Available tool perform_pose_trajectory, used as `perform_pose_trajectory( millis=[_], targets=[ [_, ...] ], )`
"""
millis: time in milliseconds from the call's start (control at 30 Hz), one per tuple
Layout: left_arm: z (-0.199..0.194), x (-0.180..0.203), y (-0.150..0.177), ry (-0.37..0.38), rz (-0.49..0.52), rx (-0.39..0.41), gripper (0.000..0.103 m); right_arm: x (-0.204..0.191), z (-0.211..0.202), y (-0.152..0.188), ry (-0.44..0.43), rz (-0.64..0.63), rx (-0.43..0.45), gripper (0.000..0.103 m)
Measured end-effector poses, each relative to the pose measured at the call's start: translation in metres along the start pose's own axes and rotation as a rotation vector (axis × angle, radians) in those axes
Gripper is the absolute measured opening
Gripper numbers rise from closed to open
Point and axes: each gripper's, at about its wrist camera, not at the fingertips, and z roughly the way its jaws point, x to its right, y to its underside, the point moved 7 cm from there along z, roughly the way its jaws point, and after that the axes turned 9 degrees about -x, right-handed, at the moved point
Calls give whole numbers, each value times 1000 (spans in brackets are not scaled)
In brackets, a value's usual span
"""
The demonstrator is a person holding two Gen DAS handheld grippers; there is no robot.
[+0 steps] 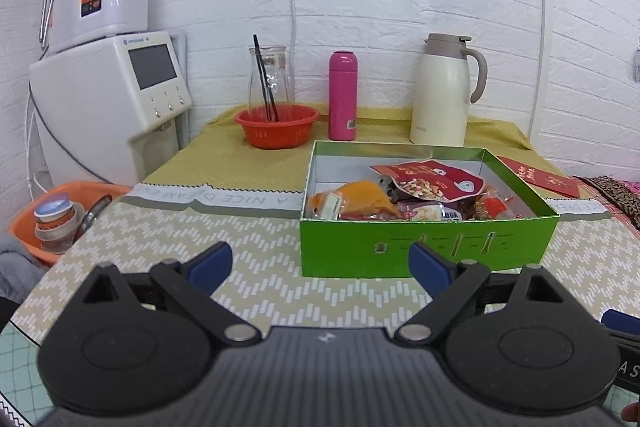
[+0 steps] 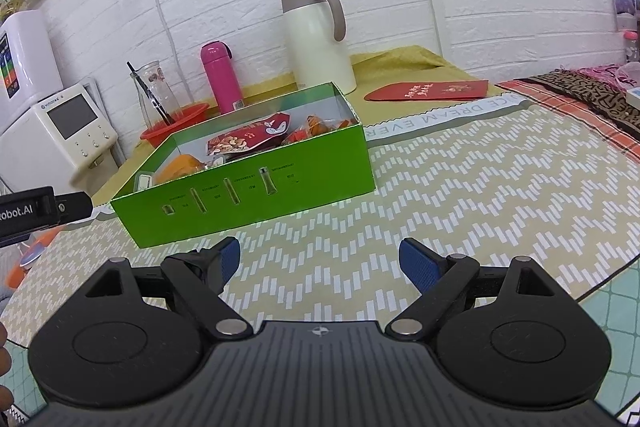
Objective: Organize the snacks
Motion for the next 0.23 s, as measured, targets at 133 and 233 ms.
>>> perform_pose_trajectory(
  millis=[133,233],
  targets=[
    [-6,2,0,16,-10,35,91,-3,0,1,-4,-14,-3,103],
    [-11,5,-1,21,7,53,91,-4,-1,1,-4,-18,-1,103]
  ],
)
